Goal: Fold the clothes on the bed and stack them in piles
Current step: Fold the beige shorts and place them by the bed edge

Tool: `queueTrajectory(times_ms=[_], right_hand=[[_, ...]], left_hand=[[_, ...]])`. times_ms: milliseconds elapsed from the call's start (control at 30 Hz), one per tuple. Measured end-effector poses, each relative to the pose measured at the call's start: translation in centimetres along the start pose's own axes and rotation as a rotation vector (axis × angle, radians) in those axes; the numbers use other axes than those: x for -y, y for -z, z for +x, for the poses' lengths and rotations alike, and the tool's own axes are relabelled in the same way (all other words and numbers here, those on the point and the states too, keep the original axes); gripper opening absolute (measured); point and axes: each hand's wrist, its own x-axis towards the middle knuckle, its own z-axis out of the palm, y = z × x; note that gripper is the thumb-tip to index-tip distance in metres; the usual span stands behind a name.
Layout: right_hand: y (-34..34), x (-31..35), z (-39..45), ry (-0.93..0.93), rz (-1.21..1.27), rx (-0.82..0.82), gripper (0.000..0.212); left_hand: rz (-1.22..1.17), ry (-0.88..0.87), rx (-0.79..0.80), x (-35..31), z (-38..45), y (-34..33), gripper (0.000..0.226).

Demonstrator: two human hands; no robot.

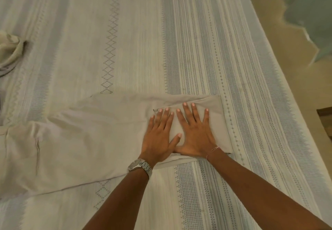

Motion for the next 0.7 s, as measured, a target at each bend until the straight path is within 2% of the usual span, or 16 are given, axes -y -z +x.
queueTrajectory(times_ms=[100, 200, 267, 333, 400, 467, 567, 633, 700], right_hand=[[0.1, -3.4, -2.3, -0.101, 0.000, -0.023, 0.114], [-0.1, -6.5, -4.7, -0.335, 0.103, -0.072, 0.089], [0.6, -7.4, -5.3, -0.479, 0.264, -0.193, 0.077], [2.1, -7.5, -5.1, -0.646, 0.532, -0.308, 0.068], [3.6, -7.8, -4.4, -0.763, 0.776, -0.222, 0.060], [4.7, -8.4, -3.7, -0.773, 0.911, -0.111, 0.053], [6.2, -8.4, -3.1, -0.731, 1.066, -0.027, 0.025], [7.6, -7.2, -3.3, -0.686, 1.097, -0.038, 0.012], [9.4, -5.3, -3.5, -0.611, 1.104, -0.097, 0.008]], left_hand=[[0.078, 0.065, 0.011, -0.1, -0.6, 0.2, 0.095], [0.123, 0.088, 0.023, -0.4, -0.7, 0.4, 0.114], [0.127, 0.084, 0.033, -0.5, -0.5, 0.6, 0.123], [0.135, 0.084, 0.039, -0.7, -0.5, 0.8, 0.129], [0.143, 0.091, 0.046, -0.8, -0.4, 0.9, 0.131], [0.134, 0.095, 0.065, -0.8, -0.4, 1.3, 0.133], [0.116, 0.075, 0.104, -0.9, -0.3, 1.7, 0.132], [0.092, 0.078, 0.102, -1.1, -0.4, 2.5, 0.124], [0.076, 0.111, 0.064, -1.3, -0.6, 3.5, 0.108]])
